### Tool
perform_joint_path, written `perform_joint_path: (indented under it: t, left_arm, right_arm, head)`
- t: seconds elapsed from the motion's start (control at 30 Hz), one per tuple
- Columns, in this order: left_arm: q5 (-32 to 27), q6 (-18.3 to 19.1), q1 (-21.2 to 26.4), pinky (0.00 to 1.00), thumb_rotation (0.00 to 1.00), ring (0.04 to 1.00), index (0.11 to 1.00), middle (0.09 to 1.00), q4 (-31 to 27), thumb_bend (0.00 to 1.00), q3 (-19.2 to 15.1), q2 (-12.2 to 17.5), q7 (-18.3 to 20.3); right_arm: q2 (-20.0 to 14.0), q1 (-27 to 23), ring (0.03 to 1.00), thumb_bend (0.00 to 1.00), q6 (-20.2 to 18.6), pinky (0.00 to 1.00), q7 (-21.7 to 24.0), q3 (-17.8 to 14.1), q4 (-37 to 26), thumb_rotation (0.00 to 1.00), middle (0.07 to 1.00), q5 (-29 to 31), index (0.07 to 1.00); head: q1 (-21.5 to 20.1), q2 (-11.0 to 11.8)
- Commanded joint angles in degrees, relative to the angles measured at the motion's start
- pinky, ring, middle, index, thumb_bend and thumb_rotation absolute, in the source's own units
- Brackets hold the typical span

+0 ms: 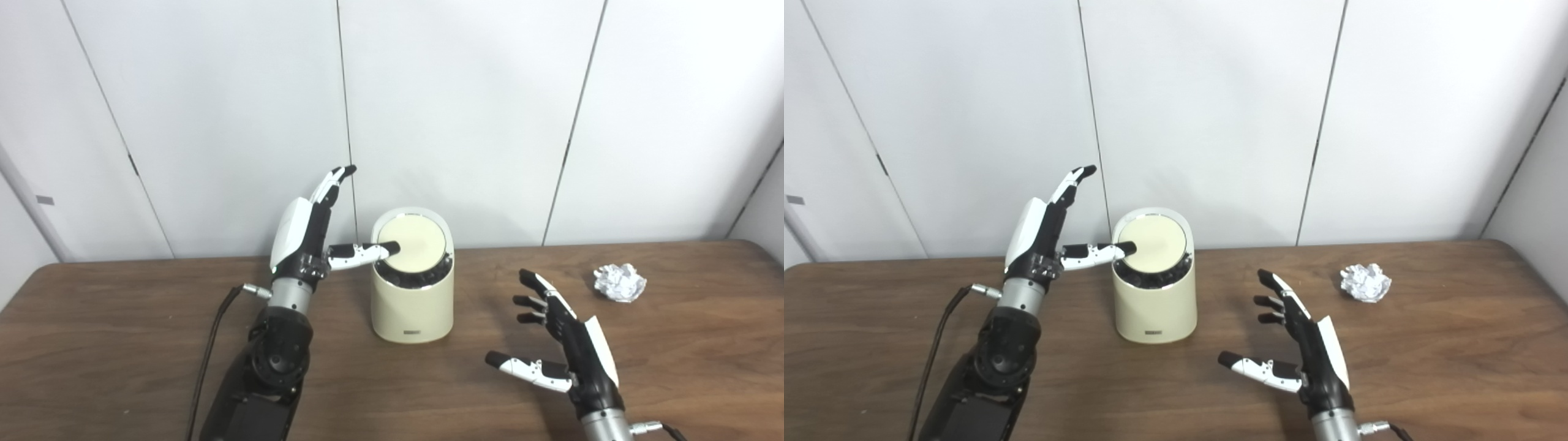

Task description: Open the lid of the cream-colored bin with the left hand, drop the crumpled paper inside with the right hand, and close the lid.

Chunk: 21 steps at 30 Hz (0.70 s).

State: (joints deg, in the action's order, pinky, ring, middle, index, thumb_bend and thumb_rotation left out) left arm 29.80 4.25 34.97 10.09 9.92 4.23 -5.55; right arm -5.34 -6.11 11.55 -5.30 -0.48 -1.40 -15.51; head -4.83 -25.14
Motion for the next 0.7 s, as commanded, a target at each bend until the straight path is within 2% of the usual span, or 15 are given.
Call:
perform_joint_path:
  t: [0.0, 0.17, 0.37, 0.67]
  left_arm:
    - [2.04, -0.08, 4.18, 0.90, 0.28, 0.991, 0.981, 0.995, -1.84, 0.94, 0.51, 0.68, -0.66]
    - [3.88, 0.64, 5.63, 0.90, 0.30, 1.000, 0.987, 1.000, -2.02, 0.96, 1.54, 1.08, -0.28]
    - [5.02, 1.62, 6.25, 0.86, 0.30, 0.999, 0.990, 1.000, -2.02, 0.98, 2.37, 0.73, -0.06]
    - [7.05, 3.61, 7.08, 0.84, 0.30, 0.987, 0.994, 0.998, -2.90, 0.99, 4.01, 1.21, 1.99]
  right_arm:
    - [-0.04, -1.46, 0.787, 0.80, 0.70, 0.69, -0.67, -0.06, -1.95, 0.27, 0.888, -0.19, 0.866]
    - [0.07, -1.51, 0.786, 0.80, 0.67, 0.69, -0.43, -0.15, -1.97, 0.25, 0.890, 0.01, 0.866]
    - [0.26, -1.34, 0.784, 0.79, 0.04, 0.68, 0.01, 0.09, -2.75, 0.24, 0.894, 0.24, 0.869]
    - [0.31, -1.23, 0.786, 0.80, -0.16, 0.69, -0.14, 0.08, -3.08, 0.25, 0.891, -0.02, 0.870]
  head:
    - [-0.07, -0.09]
    - [-0.16, -0.17]
    - [-0.31, -0.21]
    - [-0.29, -0.35]
